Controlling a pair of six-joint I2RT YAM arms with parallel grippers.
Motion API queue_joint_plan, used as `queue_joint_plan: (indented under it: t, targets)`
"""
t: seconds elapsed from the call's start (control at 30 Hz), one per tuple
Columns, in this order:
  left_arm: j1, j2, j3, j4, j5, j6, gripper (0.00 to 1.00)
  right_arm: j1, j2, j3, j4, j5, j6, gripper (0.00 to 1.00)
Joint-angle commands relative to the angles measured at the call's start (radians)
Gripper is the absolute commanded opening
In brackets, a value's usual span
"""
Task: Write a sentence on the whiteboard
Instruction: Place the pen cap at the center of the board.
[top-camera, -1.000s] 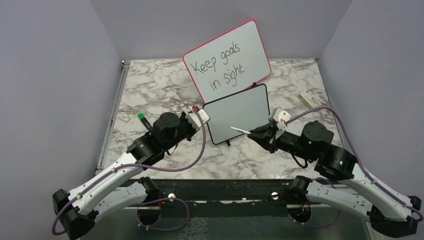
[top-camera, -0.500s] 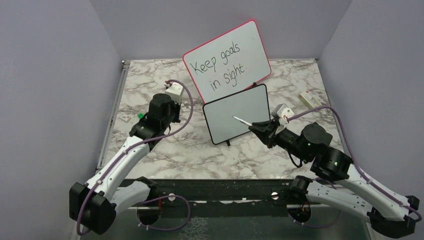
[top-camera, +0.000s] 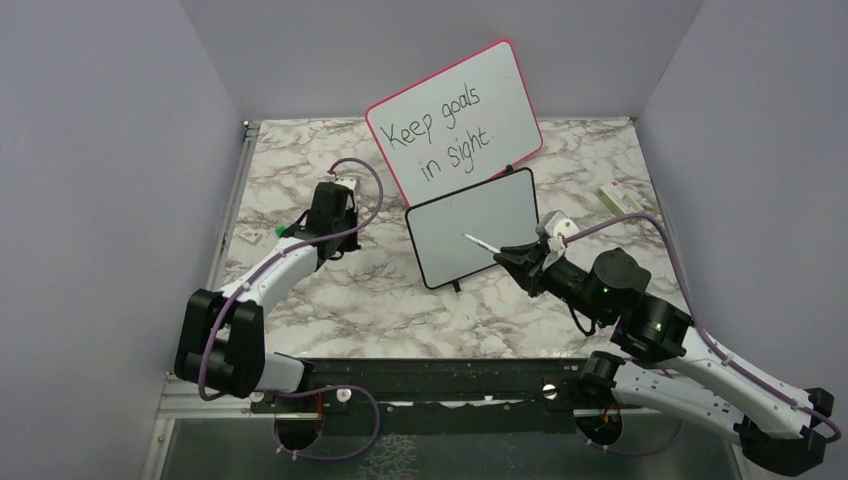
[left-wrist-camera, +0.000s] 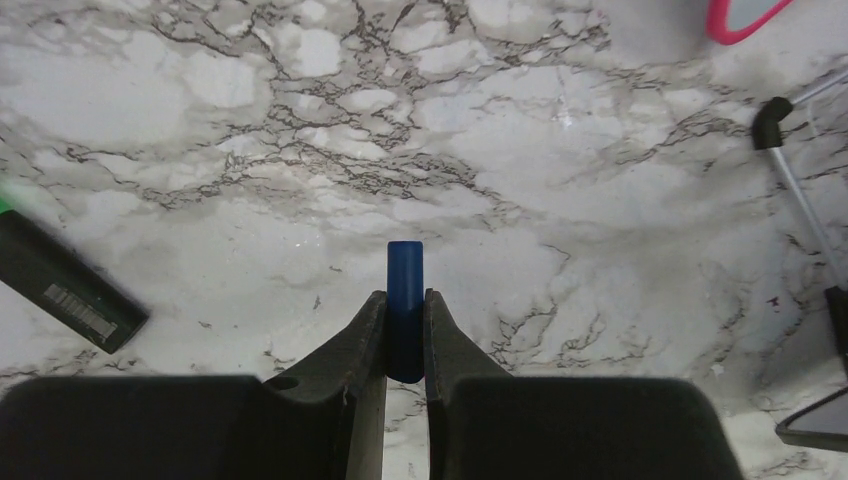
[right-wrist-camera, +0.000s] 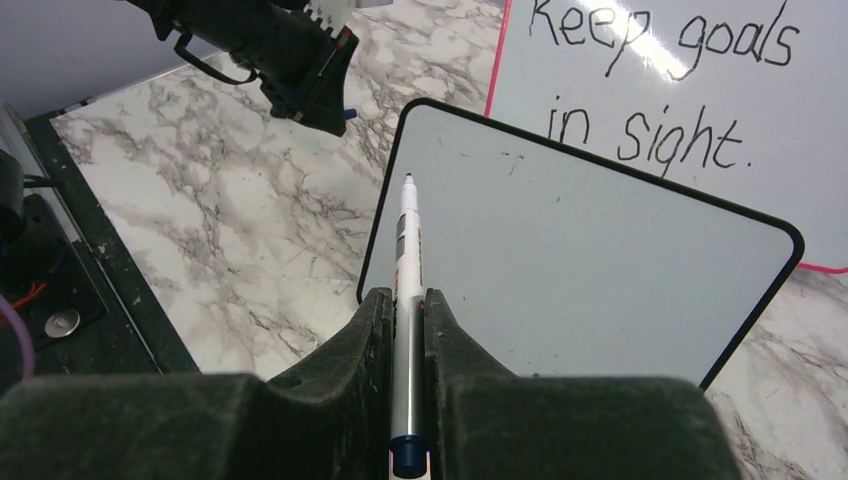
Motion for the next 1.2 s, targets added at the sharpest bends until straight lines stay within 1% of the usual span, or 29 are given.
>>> queue_joint_plan:
  t: [0.0,0.13,0.3,0.37,0.47,0.57,0.63,0.77,0.9,0.93,1.0,1.07,1.13,1.17]
  targets:
    - [0.025,0.092,0.039,-0.005,0.023,-0.009,0.00,0.000,-0.027,-0.040,0.052,0.037,-0.004,0.01]
    - [0.049,0.198,0.099,-0.022,0.016,-0.003,0.02,0.000,-0.050,-0.060,0.060,0.053,-0.004,0.01]
    - [0.061,0.316,0.162,-0.055,0.014,-0.010,0.03,0.001,-0.040,-0.054,0.046,0.065,-0.015,0.00]
    - [0.067,0.344,0.170,-0.054,0.014,-0.012,0.07,0.000,-0.030,-0.057,0.051,0.068,-0.018,0.00]
    - [0.072,0.380,0.180,-0.060,0.001,-0.009,0.11,0.000,-0.018,-0.071,0.075,0.072,-0.022,0.00]
    - [0.073,0.399,0.188,-0.074,0.005,-0.003,0.18,0.000,-0.003,-0.078,0.092,0.079,-0.029,0.00]
    - [0.073,0.398,0.187,-0.078,0.001,-0.003,0.21,0.000,0.011,-0.076,0.096,0.085,-0.038,0.00]
    - [0.073,0.385,0.177,-0.083,-0.022,-0.003,0.32,0.001,0.042,-0.063,0.084,0.097,-0.063,0.01]
    - [0.073,0.346,0.163,-0.088,-0.044,0.007,0.39,0.000,0.064,-0.050,0.073,0.121,-0.077,0.00]
    - [0.073,0.330,0.158,-0.089,-0.044,0.012,0.42,0.000,0.069,-0.048,0.071,0.126,-0.075,0.01]
    - [0.073,0.292,0.149,-0.087,-0.040,0.015,0.57,-0.001,0.074,-0.048,0.071,0.127,-0.070,0.00]
    - [0.073,0.252,0.142,-0.084,-0.027,0.019,0.64,0.000,0.084,-0.046,0.068,0.126,-0.063,0.00]
    - [0.073,0.206,0.136,-0.081,0.001,0.028,0.80,0.001,0.096,-0.037,0.059,0.122,-0.050,0.00]
    - [0.073,0.181,0.133,-0.081,0.011,0.030,0.91,0.000,0.097,-0.034,0.058,0.121,-0.045,0.01]
